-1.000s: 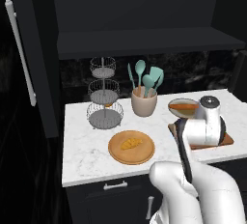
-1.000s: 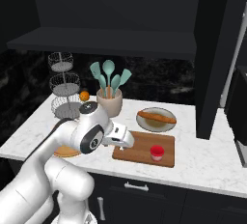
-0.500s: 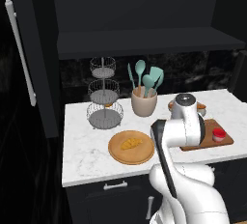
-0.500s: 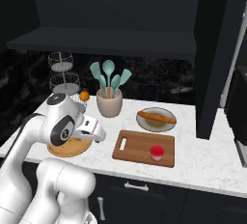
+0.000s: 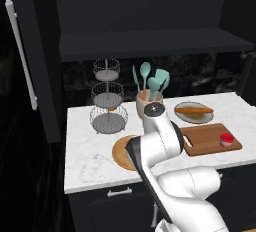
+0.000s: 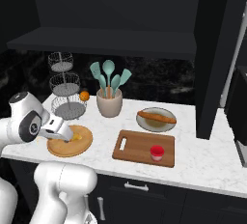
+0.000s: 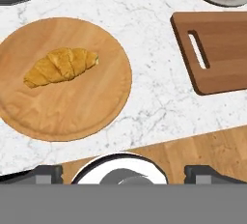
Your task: From the different types of pastries on the counter, select a croissant and place it on the cutting board. Then retrieve a jar of jam from the cabinet and place it alongside the croissant on the cutting board.
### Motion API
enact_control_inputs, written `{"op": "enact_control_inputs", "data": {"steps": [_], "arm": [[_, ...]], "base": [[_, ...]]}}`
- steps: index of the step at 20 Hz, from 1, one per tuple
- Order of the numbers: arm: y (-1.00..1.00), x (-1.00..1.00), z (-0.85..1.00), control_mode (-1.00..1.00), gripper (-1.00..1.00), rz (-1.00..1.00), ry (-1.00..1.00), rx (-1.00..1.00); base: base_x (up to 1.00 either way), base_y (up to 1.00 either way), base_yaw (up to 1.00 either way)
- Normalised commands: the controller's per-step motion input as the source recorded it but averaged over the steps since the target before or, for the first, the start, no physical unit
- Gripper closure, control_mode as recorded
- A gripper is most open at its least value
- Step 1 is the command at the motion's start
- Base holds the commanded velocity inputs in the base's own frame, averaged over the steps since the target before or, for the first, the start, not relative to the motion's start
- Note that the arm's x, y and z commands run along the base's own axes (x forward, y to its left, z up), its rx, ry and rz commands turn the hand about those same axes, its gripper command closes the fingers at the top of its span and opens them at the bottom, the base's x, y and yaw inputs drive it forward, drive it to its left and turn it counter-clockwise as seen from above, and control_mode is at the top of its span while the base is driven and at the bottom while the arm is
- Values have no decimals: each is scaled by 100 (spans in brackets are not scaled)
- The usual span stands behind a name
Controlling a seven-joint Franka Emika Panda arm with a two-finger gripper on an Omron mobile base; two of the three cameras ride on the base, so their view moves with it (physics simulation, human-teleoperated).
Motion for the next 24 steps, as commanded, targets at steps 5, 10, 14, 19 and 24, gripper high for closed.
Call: {"op": "enact_control_inputs", "data": {"steps": [5, 10, 14, 19, 24], "arm": [[34, 31, 0, -100, -100, -4, 1, 0], [0, 83, 0, -100, -100, -8, 5, 0], [14, 1, -23, -100, -100, -3, 3, 5], [9, 26, -38, -100, -100, -6, 7, 2], [4, 19, -5, -100, -100, -3, 0, 1]], "base": [[0, 0, 0], [0, 0, 0], [0, 0, 0], [0, 0, 0], [0, 0, 0]]}}
